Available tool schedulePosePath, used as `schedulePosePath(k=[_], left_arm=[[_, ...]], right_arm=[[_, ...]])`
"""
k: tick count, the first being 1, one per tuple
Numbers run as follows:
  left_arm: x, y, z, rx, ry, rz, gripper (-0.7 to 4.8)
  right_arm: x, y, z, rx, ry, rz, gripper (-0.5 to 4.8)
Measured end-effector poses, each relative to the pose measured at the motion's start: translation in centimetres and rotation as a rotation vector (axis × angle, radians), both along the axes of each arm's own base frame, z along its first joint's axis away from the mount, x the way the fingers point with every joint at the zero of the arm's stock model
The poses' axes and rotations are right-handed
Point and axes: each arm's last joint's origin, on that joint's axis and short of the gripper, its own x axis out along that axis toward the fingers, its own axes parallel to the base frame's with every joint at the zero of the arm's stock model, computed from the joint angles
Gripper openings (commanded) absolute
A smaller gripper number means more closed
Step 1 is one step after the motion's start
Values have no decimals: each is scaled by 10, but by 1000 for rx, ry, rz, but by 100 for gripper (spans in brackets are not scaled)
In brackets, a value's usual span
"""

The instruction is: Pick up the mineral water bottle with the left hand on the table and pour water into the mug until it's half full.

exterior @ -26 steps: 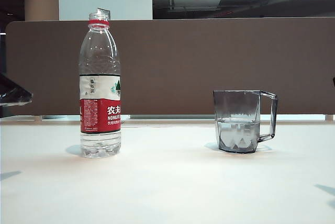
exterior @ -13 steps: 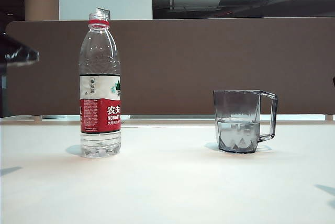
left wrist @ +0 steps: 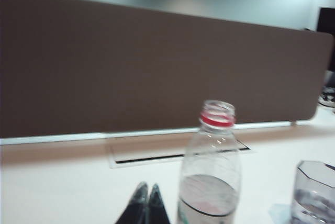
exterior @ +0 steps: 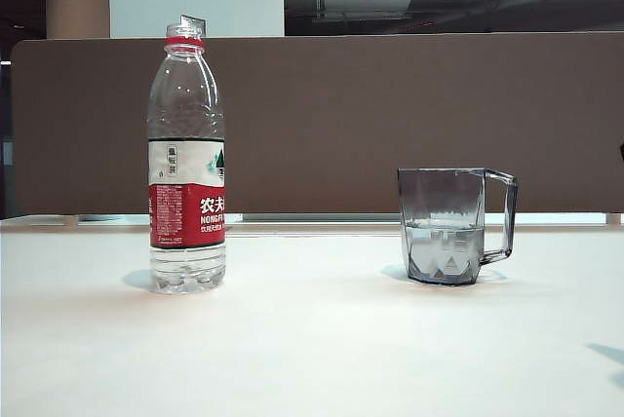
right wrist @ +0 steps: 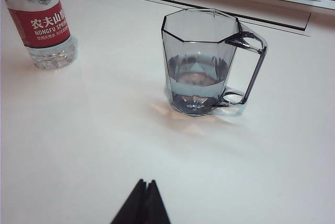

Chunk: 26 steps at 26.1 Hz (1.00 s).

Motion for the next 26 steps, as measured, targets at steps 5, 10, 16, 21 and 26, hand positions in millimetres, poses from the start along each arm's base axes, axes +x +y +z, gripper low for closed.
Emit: schedulePosePath(k=[5,10,16,21,26], left_arm=[[-3,11,-2,2,9,90,-5],[-5,18,-4,6,28,154,-5],[-9,24,-6,4,23,217,-5],[-7,25,-19,16,97,226,-5],[-6,25,-28,31,188,225,-5]], right_arm=[[0,0,0,0,0,0,-1],[0,0,0,0,0,0,-1],[0,0,0,0,0,0,-1],[0,0,0,0,0,0,-1],[0,0,0,0,0,0,-1]])
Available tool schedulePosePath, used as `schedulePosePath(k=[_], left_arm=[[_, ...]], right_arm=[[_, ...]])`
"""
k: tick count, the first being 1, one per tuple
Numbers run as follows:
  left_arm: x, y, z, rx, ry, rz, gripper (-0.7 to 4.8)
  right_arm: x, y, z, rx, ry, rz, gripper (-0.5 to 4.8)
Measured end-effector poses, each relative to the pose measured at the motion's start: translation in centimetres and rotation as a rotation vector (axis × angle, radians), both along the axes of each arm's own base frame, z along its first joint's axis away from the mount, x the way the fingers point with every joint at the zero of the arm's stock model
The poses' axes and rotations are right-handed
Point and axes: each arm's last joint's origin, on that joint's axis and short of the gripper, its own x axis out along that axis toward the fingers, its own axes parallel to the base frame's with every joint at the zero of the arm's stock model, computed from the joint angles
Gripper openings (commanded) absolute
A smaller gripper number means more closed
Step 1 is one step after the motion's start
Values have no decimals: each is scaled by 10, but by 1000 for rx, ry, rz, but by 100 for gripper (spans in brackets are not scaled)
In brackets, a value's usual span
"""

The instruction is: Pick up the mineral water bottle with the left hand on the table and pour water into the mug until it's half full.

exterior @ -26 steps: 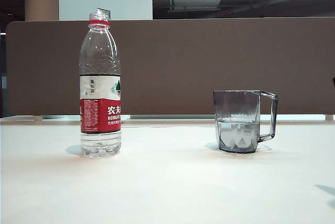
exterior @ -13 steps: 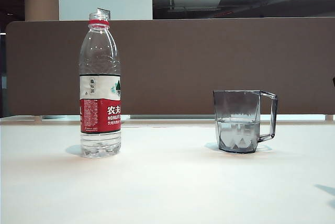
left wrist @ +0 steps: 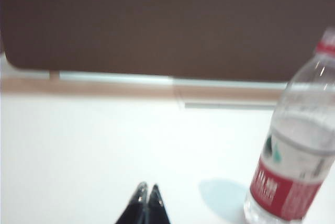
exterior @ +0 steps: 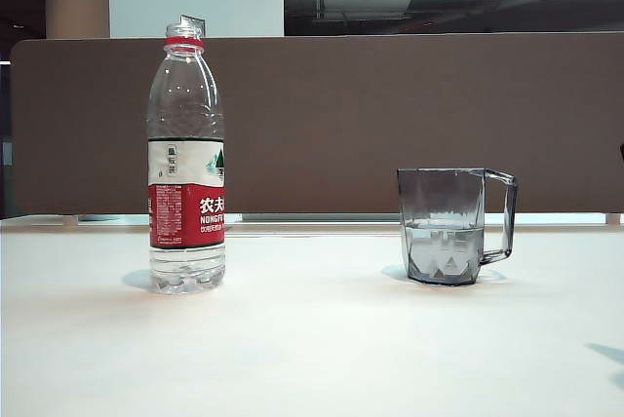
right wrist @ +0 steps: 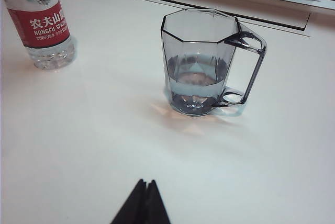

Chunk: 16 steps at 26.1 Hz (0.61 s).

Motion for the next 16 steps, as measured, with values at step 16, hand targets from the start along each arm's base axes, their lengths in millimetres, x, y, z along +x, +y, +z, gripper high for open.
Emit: schedulePosePath(k=[16], left_arm=[[0,0,-2,0,17,3,-5]], right_arm=[[0,0,0,0,0,0,-1]])
